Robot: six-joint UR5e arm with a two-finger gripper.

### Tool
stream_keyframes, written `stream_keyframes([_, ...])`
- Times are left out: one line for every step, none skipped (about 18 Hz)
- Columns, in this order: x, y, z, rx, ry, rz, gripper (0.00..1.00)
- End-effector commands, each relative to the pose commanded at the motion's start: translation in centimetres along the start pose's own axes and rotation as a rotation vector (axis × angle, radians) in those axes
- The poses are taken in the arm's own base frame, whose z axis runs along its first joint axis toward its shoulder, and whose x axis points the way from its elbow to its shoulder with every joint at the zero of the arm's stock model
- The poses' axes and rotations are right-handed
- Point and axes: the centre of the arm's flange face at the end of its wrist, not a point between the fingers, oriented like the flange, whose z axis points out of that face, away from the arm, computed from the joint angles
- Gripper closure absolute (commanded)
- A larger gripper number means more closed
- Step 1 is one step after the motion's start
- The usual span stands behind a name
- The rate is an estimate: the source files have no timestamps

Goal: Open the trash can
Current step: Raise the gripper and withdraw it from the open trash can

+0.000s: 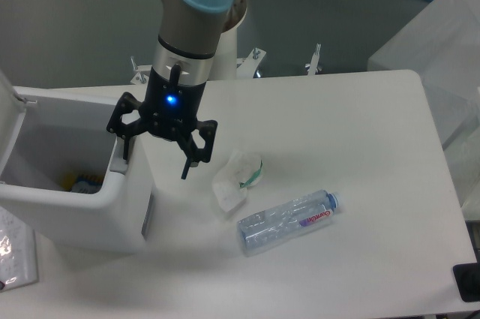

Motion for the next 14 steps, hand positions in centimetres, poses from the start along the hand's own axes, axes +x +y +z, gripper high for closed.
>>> stream_keyframes([-0.1,-0.4,-0.3,0.01,-0.005,0.005,0.0])
stream_keyframes([-0.7,-0.6,-0.7,0.024,-0.017,0.004,0.0])
stream_keyframes([-1.7,-1.0,-1.0,0.042,-0.038,0.005,0.0])
stream_keyframes([-3.3,-1.1,-1.1,0.054,-0.06,-0.003,0.0])
stream_keyframes([-4.9,-1.0,-1.6,0.068,-0.082,-0.008,0.0])
stream_keyframes([-6.2,-1.0,-2.0,0.076,-0.096,-0.006,0.0])
stream_keyframes([-7.4,-0.8,-1.5,0.068,-0.099,-0.002,0.0])
stream_keyframes([-8.7,-0.5,-0.8,0.054,-0.105,0.0,0.0])
stream_keyframes([-10.7,0.4,0.0,0.03,-0.123,-0.01,0.0])
stream_keyframes([-13.4,1.5,0.2,0.002,-0.157,-0.012,0.0])
stream_keyframes([-15.6,2.4,0.0,-0.024,-0.191,0.01,0.0])
stream_keyframes([-17.3,3.1,0.0,-0.046,-0.21,0.028,0.0])
stream_keyframes([-19.2,3.9,0.0,-0.059,-0.219,0.033,0.0])
stream_keyframes([-21.5,5.0,0.4,-0.074,-0.222,0.03,0.0])
